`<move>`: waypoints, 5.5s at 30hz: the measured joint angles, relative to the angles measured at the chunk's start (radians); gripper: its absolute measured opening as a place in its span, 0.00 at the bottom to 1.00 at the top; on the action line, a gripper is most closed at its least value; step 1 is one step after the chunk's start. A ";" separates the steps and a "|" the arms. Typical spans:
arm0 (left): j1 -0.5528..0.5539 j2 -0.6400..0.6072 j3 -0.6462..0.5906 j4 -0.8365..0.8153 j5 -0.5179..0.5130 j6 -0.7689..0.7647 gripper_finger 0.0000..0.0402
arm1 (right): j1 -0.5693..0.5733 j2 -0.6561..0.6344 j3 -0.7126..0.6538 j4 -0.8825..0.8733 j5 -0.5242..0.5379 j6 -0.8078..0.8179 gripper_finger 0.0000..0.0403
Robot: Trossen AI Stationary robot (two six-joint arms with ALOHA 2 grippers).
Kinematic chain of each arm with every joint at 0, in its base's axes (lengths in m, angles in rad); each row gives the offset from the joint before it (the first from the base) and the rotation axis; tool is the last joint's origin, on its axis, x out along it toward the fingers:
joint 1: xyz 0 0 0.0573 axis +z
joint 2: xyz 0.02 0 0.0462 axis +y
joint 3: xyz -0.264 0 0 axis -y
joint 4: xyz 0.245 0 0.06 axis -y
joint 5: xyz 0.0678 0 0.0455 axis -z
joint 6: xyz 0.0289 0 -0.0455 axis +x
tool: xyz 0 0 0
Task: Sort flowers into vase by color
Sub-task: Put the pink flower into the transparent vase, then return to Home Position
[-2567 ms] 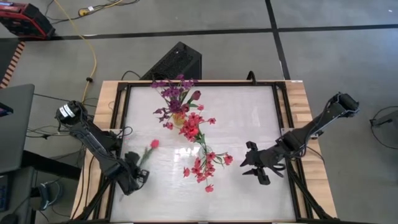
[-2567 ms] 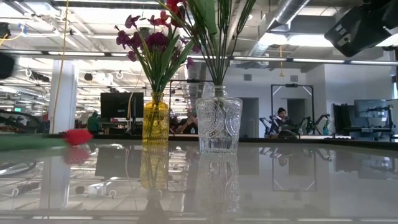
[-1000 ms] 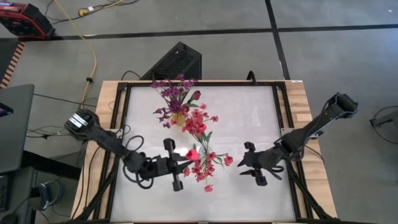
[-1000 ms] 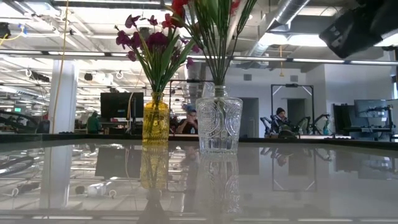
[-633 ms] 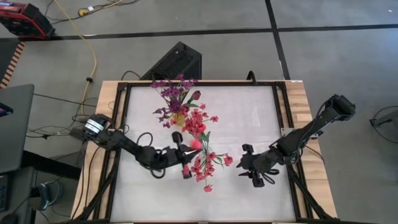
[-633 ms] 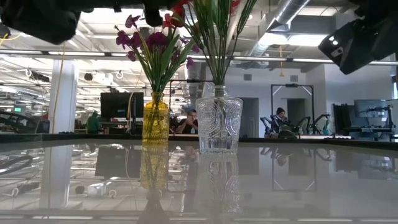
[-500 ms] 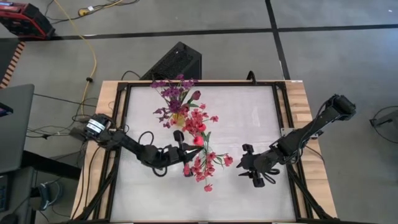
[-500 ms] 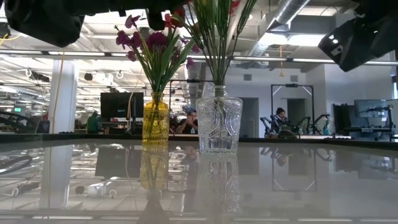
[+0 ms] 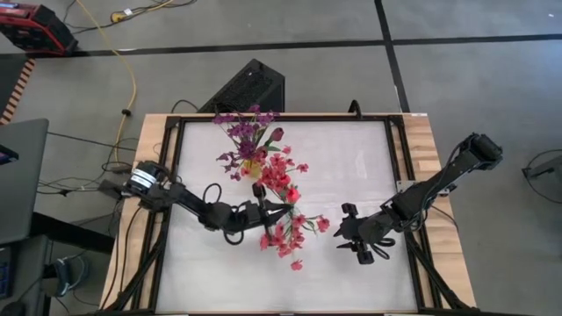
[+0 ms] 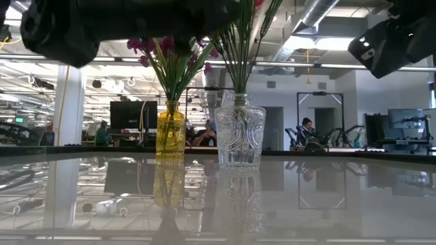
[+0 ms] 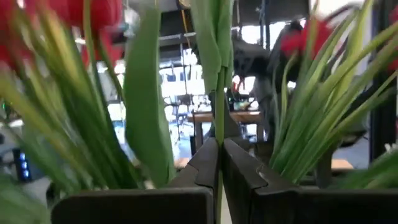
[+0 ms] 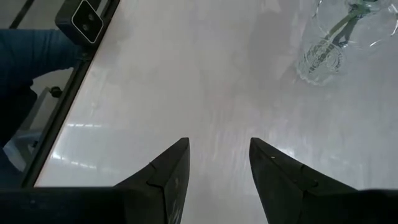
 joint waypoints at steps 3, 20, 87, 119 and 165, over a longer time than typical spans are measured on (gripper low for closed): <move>0.011 0.041 0.000 0.021 -0.002 -0.040 0.00 | 0.000 0.000 0.000 -0.001 0.000 0.000 0.48; -0.007 0.023 0.000 -0.208 -0.039 -0.142 0.04 | 0.000 0.000 0.000 -0.002 -0.004 0.008 0.48; 0.297 -1.500 -0.731 -1.255 0.326 -0.411 0.34 | -0.752 -0.654 -0.691 0.716 -0.156 -0.111 0.06; 0.297 -1.532 -0.726 -1.476 0.253 -0.543 0.34 | -0.803 -0.653 -0.693 0.616 -0.076 -0.182 0.14; 0.297 -1.532 -0.724 -1.478 0.253 -0.542 0.34 | -0.803 -0.653 -0.694 0.593 -0.076 -0.182 0.14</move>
